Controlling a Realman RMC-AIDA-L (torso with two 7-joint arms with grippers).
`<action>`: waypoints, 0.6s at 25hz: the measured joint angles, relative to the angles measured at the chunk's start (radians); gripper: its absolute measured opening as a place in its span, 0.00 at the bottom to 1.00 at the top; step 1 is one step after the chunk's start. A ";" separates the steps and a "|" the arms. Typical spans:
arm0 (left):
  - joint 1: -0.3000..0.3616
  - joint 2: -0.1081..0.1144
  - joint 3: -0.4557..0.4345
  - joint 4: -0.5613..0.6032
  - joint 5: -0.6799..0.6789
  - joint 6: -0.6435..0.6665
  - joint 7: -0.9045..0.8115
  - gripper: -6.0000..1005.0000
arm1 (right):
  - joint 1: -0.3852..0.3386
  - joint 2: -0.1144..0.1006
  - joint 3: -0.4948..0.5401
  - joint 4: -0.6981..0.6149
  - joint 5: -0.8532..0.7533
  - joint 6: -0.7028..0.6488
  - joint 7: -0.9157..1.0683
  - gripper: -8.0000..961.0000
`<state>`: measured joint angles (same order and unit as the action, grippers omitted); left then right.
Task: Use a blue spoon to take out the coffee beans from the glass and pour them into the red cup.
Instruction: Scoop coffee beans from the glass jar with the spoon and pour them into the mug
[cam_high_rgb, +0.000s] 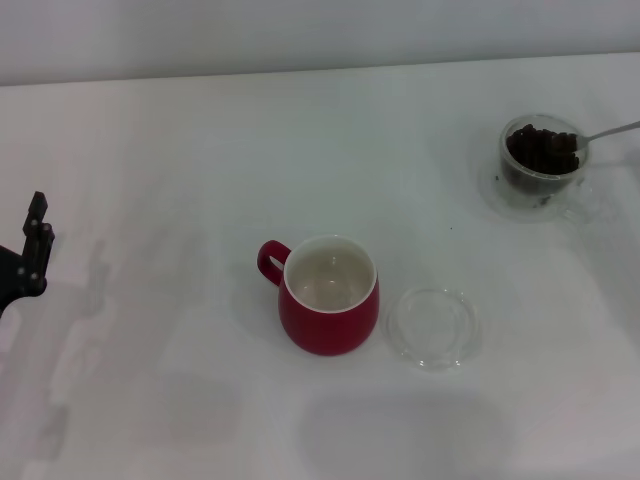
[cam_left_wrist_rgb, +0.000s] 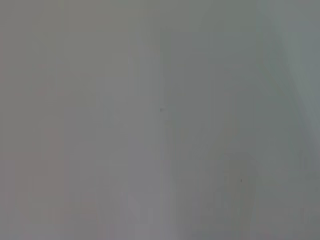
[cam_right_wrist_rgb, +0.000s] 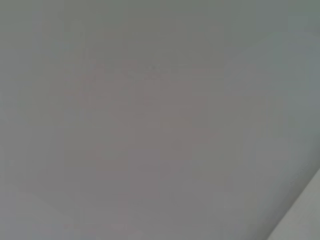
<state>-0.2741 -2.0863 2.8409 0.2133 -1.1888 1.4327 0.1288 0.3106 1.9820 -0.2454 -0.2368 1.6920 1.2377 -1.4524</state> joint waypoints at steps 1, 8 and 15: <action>0.000 0.000 0.000 0.000 0.000 0.000 0.000 0.49 | -0.002 0.000 -0.001 0.000 0.000 0.003 0.006 0.16; 0.000 0.000 0.000 0.002 0.000 0.000 0.000 0.49 | -0.007 -0.002 -0.010 0.001 -0.007 0.034 0.044 0.16; 0.000 0.000 0.000 0.001 0.000 0.000 0.000 0.49 | -0.005 0.000 -0.020 0.006 -0.012 0.051 0.062 0.16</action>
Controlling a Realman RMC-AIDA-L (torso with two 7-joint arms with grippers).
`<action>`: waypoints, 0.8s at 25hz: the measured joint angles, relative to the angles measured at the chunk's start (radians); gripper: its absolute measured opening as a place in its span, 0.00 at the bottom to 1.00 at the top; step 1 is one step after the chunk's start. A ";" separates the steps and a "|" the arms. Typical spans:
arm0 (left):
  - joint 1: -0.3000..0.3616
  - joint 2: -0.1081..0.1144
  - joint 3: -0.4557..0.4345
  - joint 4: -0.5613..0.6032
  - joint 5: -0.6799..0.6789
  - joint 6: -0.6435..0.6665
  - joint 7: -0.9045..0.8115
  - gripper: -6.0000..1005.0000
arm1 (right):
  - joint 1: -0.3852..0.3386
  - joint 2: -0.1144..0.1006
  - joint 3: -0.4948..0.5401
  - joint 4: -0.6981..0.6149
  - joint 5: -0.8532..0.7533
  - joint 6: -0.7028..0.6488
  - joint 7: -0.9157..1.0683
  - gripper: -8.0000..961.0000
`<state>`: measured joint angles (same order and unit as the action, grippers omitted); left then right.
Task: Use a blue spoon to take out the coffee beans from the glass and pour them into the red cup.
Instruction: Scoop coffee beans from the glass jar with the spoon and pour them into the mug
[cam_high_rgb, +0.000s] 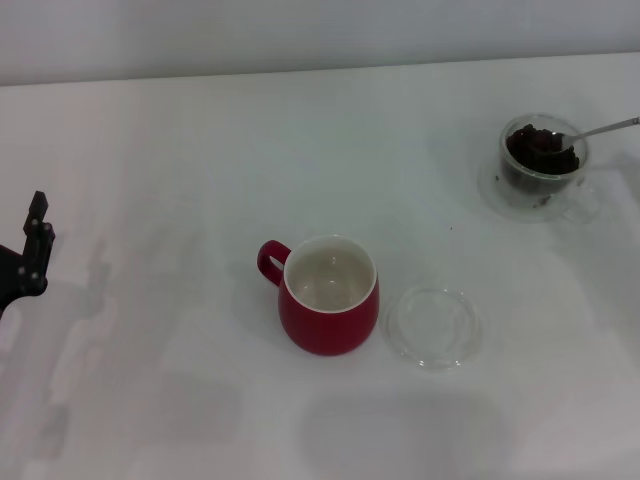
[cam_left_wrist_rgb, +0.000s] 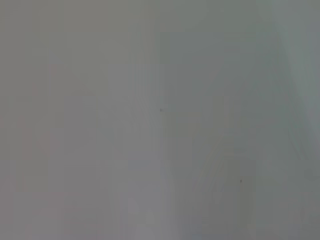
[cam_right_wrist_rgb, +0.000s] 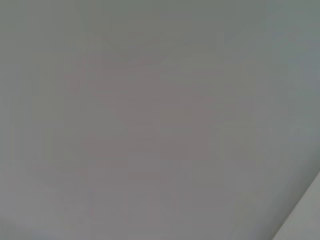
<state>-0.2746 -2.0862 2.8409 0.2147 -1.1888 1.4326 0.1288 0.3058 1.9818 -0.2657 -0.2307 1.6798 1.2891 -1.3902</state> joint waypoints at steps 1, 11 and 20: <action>0.000 0.000 0.000 0.000 0.000 0.000 0.000 0.49 | 0.000 0.001 -0.003 -0.001 0.000 0.001 0.006 0.16; 0.006 0.000 0.000 0.000 0.001 0.000 0.000 0.49 | 0.001 0.009 -0.040 0.000 -0.001 0.049 0.015 0.16; 0.010 0.000 0.000 0.000 0.002 0.000 0.000 0.49 | 0.000 0.018 -0.107 0.005 -0.002 0.126 0.019 0.16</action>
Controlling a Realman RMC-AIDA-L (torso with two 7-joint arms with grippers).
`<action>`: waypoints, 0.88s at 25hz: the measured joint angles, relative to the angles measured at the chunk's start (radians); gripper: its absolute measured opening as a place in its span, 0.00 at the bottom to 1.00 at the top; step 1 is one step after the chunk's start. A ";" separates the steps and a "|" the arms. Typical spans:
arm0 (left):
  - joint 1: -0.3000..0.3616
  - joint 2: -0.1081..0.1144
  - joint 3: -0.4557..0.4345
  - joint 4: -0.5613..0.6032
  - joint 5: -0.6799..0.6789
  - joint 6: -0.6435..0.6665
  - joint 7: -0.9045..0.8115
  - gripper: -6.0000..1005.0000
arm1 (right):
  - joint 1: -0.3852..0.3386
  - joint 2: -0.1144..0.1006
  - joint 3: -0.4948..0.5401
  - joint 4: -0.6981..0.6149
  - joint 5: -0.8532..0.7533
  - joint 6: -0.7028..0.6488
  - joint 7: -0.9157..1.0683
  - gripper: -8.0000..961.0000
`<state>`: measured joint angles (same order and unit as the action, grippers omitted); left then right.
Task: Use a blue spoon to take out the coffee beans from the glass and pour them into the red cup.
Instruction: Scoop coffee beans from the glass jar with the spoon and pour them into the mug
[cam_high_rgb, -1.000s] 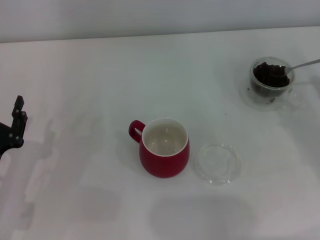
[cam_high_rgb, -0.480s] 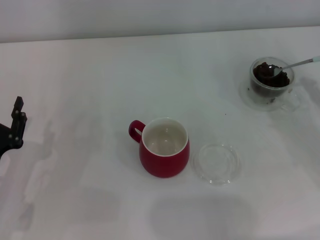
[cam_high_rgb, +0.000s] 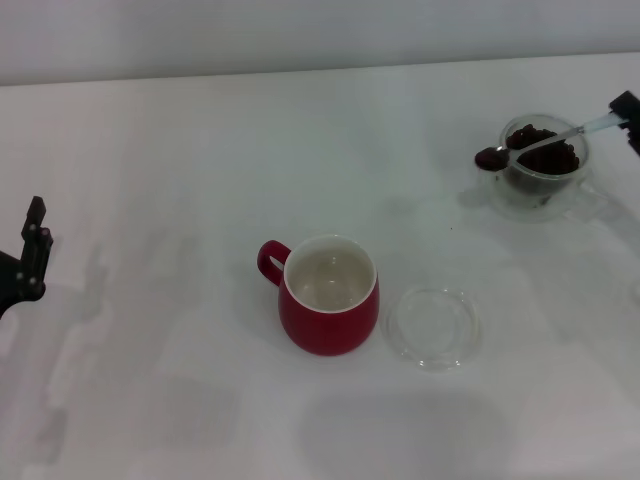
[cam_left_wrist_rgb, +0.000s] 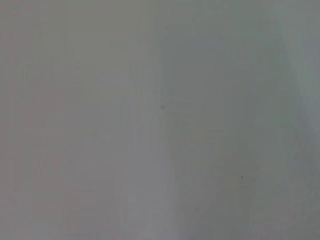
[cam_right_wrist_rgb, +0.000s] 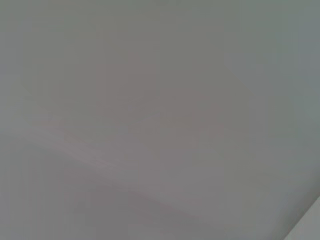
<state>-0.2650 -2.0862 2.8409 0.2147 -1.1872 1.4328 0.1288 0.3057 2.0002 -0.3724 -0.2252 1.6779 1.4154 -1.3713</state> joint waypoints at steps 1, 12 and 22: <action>0.001 0.000 0.000 0.000 0.000 0.000 0.000 0.49 | 0.000 0.001 -0.010 0.001 0.000 0.008 0.000 0.16; 0.014 0.000 0.002 0.000 0.011 0.006 0.000 0.49 | 0.010 0.008 -0.093 0.038 0.000 0.049 -0.021 0.16; 0.014 0.000 0.002 0.000 0.014 0.005 0.000 0.49 | 0.033 0.012 -0.166 0.080 0.001 0.099 -0.041 0.16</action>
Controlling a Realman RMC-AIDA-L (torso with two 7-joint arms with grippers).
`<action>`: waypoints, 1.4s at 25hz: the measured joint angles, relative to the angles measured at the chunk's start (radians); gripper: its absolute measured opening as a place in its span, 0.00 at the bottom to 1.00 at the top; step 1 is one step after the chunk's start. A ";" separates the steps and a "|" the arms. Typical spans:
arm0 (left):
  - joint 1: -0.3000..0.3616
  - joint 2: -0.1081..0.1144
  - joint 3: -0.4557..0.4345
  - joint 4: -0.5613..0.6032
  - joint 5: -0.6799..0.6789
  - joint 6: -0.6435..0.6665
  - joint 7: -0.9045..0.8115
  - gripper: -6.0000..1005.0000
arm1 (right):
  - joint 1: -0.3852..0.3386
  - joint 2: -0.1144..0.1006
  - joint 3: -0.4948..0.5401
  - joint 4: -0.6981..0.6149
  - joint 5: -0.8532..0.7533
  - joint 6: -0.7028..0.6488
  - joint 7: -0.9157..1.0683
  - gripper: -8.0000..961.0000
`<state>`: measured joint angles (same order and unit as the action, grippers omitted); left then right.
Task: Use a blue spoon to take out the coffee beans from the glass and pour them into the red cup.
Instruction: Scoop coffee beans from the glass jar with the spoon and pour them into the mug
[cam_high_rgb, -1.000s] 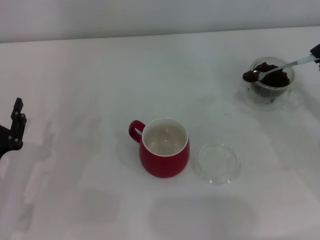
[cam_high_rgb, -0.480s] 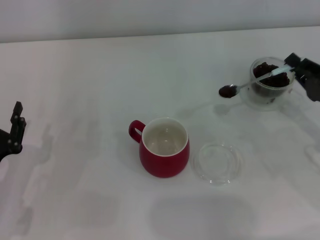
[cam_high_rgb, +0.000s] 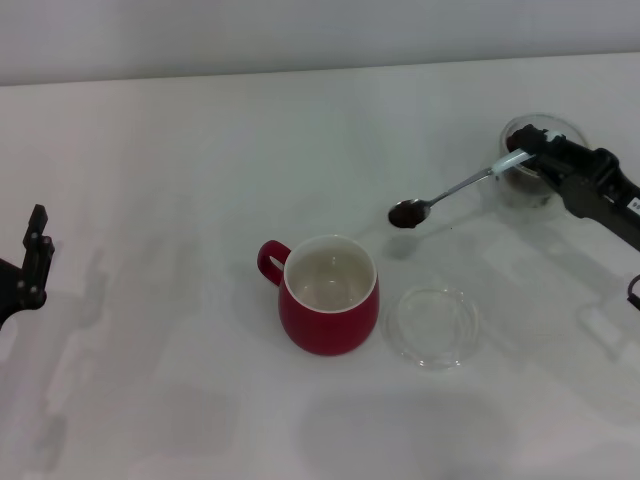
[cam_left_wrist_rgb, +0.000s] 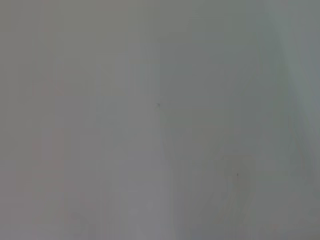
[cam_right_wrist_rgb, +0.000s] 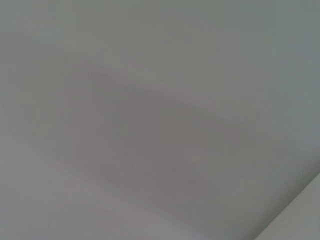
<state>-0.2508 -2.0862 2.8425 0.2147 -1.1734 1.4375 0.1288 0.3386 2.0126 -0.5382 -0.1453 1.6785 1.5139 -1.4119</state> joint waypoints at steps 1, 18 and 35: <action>0.000 0.000 0.000 0.000 0.000 -0.001 0.000 0.49 | 0.003 0.000 -0.005 0.004 0.000 0.004 0.000 0.16; -0.005 -0.001 0.000 0.007 0.000 -0.003 0.000 0.49 | 0.101 0.004 -0.091 0.096 0.000 -0.006 -0.068 0.16; -0.005 0.000 0.000 0.011 0.000 -0.005 0.000 0.49 | 0.137 0.006 -0.147 0.097 0.000 0.009 -0.241 0.16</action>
<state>-0.2562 -2.0862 2.8424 0.2255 -1.1735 1.4327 0.1288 0.4759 2.0187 -0.6855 -0.0482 1.6781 1.5229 -1.6531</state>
